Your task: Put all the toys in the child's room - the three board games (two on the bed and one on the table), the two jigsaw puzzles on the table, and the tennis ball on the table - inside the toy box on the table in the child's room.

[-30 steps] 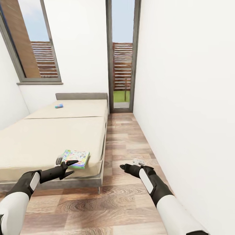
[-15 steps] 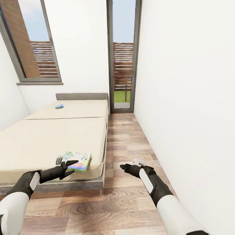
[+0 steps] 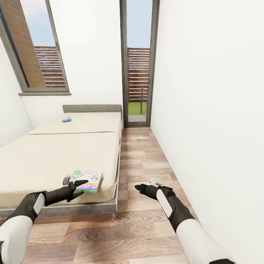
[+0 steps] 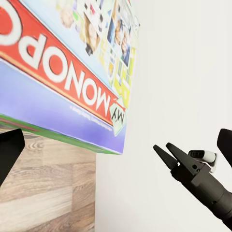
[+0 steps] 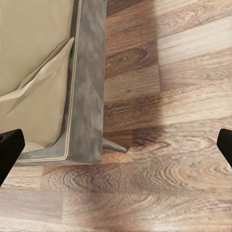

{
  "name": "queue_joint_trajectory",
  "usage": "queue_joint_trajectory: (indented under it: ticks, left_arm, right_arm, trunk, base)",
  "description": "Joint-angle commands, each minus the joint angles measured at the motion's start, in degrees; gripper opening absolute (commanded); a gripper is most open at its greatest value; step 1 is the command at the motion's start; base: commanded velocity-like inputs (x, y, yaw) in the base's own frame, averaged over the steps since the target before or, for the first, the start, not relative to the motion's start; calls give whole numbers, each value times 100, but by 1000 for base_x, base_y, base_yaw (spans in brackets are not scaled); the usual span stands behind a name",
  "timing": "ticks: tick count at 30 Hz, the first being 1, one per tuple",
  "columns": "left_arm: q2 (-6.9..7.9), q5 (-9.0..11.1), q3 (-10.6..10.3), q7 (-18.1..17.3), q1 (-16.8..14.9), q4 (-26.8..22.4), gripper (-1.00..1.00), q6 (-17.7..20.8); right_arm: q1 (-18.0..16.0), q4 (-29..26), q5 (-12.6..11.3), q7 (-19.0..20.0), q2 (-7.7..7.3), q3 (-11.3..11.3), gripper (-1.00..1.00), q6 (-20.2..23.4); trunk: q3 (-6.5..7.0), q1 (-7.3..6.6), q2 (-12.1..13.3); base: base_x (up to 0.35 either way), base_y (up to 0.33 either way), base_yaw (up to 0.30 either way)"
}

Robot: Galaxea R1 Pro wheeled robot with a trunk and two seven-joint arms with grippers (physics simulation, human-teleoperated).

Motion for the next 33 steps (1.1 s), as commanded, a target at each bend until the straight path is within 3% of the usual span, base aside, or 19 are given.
queue_joint_trajectory:
  ticks: [1,19,33]
  left_arm:
    - [-2,-11,25,-18,-5,0,100,46]
    - [-2,-11,24,-20,-5,0,100,46]
    - [-11,-11,25,-20,-5,0,100,51]
  right_arm:
    - [-1,-6,8,11,0,-1,100,25]
    - [-2,-6,8,12,-9,-1,100,25]
    - [-3,-6,8,13,-9,-1,100,25]
  trunk:
    - [-6,-1,-2]
    - [-6,-1,-2]
    - [-149,174,-323]
  base:
    - [5,2,0]
    - [0,0,0]
    - [0,0,0]
